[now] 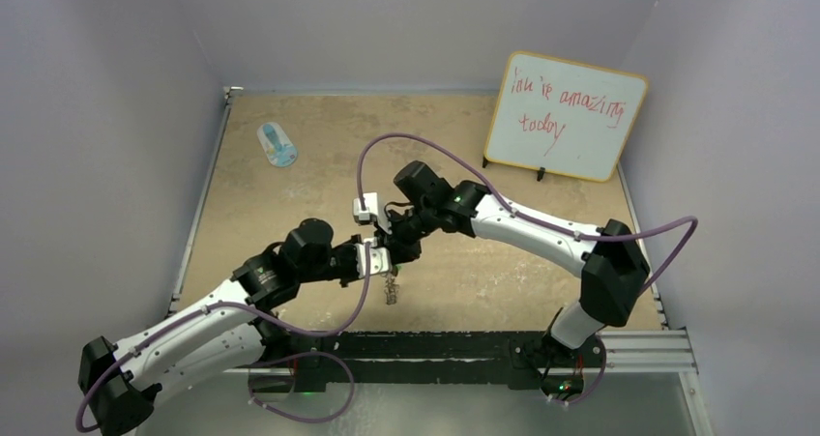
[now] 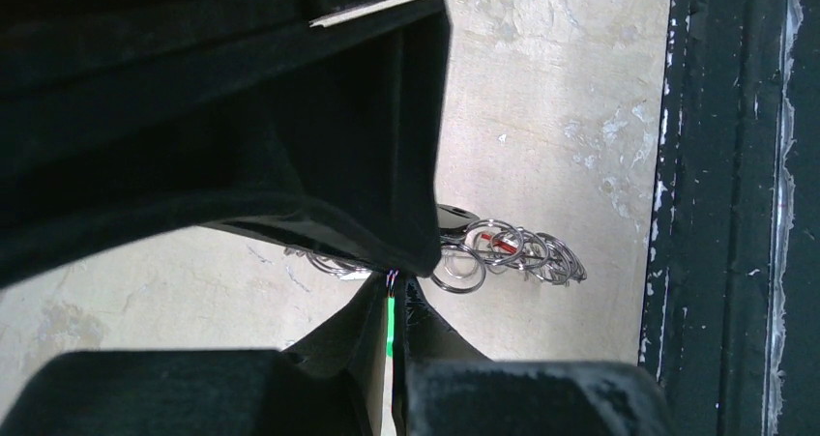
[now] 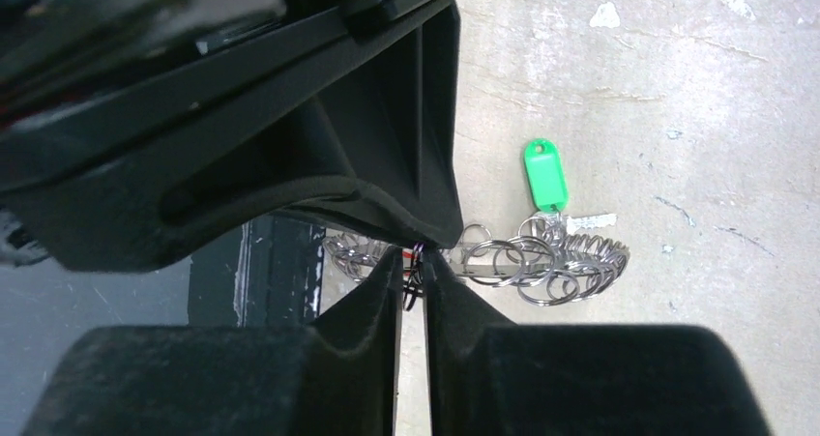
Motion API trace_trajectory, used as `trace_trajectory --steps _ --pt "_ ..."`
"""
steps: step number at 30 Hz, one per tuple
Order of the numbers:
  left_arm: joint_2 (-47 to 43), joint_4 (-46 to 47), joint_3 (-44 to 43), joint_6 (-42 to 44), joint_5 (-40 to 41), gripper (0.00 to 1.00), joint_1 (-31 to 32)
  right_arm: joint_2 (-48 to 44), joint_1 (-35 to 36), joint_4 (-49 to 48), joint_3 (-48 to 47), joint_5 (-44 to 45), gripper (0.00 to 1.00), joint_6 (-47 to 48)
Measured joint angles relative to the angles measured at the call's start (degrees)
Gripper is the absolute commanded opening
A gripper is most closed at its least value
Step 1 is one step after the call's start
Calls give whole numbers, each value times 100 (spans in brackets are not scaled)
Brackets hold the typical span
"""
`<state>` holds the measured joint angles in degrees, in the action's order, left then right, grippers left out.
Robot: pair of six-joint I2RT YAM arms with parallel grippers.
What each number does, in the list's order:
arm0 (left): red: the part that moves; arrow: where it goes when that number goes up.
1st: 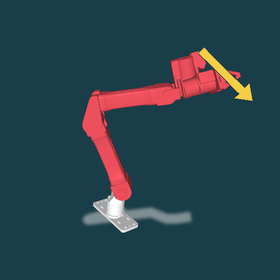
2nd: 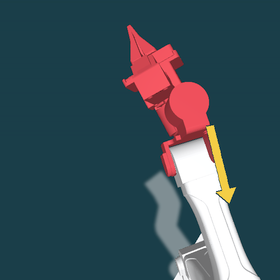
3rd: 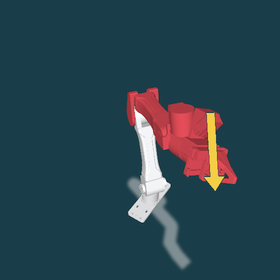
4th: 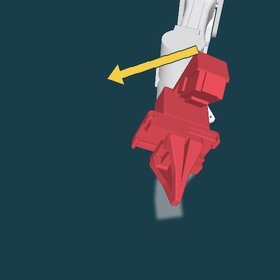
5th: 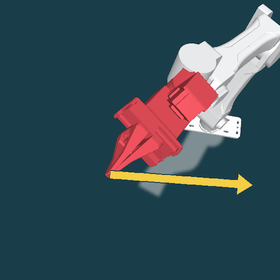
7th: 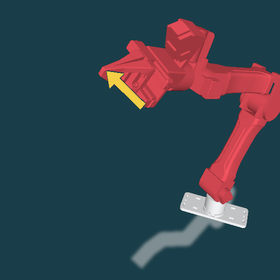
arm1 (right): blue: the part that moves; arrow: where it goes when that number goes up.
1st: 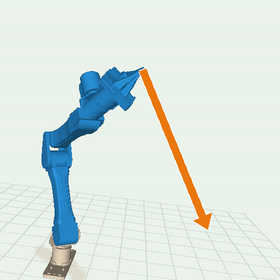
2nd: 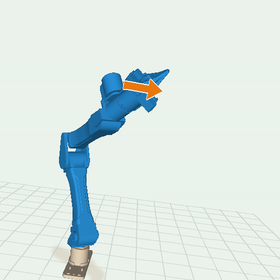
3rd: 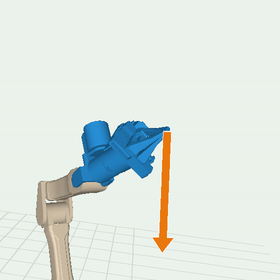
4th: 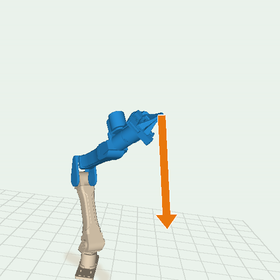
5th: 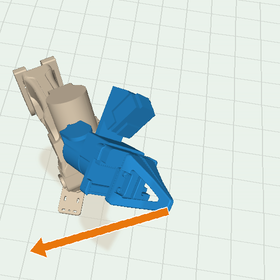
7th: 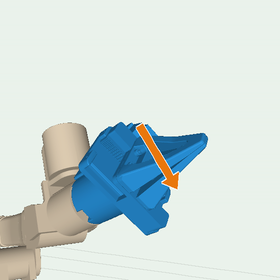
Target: Put the keys on the keyring
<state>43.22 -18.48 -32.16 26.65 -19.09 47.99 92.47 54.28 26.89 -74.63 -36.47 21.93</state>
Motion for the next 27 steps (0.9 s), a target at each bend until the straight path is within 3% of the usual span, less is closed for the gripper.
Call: trace_trajectory --steps 4,8,15,27 --pt "-17 341 155 -184 37 0 -7 -267 -116 -306 330 -15 38 -199" --pt "-238 866 459 -479 -26 0 7 -767 -391 -968 817 -33 45 -396" --pt "-789 2013 1252 -997 -83 0 4 -1576 -767 -2009 1497 -72 40 -723" --pt "-916 2758 1591 -1266 -81 0 9 -1252 -763 -2068 1513 -363 38 -752"
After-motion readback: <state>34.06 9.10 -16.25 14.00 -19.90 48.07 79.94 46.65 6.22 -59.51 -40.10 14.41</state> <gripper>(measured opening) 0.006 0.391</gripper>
